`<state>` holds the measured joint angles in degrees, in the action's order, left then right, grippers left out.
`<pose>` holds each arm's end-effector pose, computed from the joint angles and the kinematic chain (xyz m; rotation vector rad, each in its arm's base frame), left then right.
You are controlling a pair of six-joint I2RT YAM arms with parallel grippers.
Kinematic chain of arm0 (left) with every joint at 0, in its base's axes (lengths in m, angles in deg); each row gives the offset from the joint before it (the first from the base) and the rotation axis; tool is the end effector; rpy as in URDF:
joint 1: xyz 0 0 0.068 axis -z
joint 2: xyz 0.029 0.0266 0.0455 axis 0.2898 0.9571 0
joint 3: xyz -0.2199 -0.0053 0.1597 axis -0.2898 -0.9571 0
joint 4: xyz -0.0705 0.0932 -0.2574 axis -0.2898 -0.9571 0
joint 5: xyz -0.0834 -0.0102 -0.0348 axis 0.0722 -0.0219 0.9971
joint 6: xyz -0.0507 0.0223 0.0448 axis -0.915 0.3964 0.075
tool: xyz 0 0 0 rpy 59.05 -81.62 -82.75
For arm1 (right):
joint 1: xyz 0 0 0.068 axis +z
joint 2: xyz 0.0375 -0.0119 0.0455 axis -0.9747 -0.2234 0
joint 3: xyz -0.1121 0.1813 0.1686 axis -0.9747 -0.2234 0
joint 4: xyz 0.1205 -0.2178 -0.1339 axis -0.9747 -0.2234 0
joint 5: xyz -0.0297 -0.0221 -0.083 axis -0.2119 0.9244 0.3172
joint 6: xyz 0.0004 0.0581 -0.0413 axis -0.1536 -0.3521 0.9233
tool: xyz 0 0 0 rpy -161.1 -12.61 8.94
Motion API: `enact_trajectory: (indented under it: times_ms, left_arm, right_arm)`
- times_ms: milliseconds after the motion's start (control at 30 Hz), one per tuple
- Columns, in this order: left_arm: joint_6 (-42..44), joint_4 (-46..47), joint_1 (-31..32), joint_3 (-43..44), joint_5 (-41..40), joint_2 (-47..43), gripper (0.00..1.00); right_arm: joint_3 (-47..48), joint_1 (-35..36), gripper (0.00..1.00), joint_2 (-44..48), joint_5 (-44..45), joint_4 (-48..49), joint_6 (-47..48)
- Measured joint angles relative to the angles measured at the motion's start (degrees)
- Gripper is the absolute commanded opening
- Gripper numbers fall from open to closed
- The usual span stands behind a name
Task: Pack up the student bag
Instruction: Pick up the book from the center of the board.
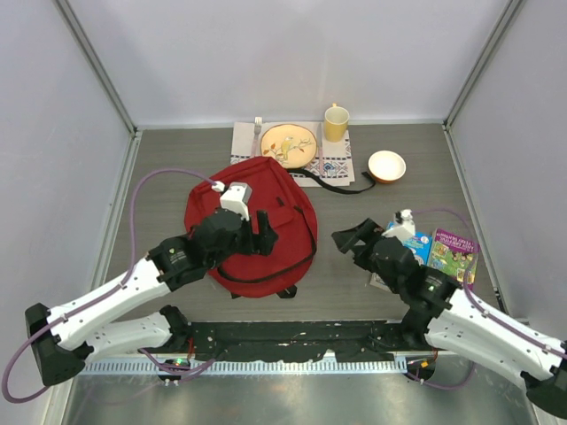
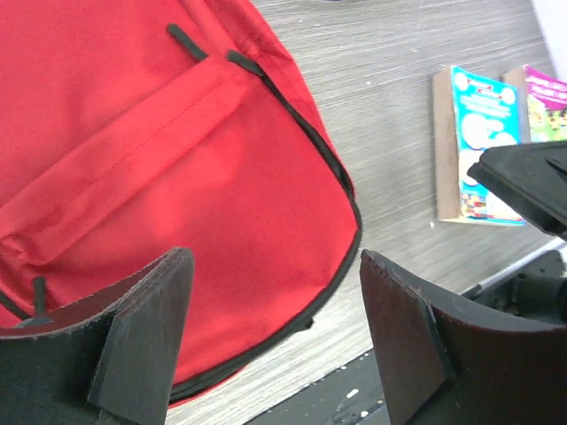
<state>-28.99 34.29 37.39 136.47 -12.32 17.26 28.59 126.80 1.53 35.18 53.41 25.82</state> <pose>0.1613 -0.1917 0.3048 0.1260 2.1332 -0.6127 0.1488 0.1416 0.2266 0.5100 2.0241 0.8847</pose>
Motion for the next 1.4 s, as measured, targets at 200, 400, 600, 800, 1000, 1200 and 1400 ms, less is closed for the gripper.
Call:
enact_trajectory:
  times_ms: [200,400,600,800,1000,1200,1400]
  left_arm:
    - [-1.31,3.82,0.04,0.02,3.69,0.04,0.9]
    - [-0.68,8.2,0.74,4.74,7.69,9.73,0.96]
    - [-0.68,11.23,1.57,6.03,11.61,15.37,0.97]
    - [-0.85,13.4,1.92,6.01,13.2,15.8,1.0]
    - [-1.25,15.28,1.97,6.03,14.12,16.55,1.0]
    - [-1.95,16.17,1.97,6.01,14.6,18.75,1.0]
    - [-2.14,17.03,1.97,6.03,14.64,20.52,1.0]
  right_arm:
    - [4.52,-7.21,0.97,2.58,11.34,-20.24,-0.63]
    - [7.96,-36.85,0.98,-10.64,3.85,-22.43,10.03]
    - [7.93,-50.51,0.98,-16.17,-1.05,-22.14,16.94]
    - [7.21,-56.22,0.99,-21.55,-2.93,-19.82,20.31]
    - [4.98,-56.59,0.99,-23.23,-5.38,-16.28,22.03]
    - [4.35,-56.7,0.96,-24.22,-8.31,-12.17,23.61]
    - [0.17,-56.92,0.96,-23.98,-18.08,-6.93,24.79]
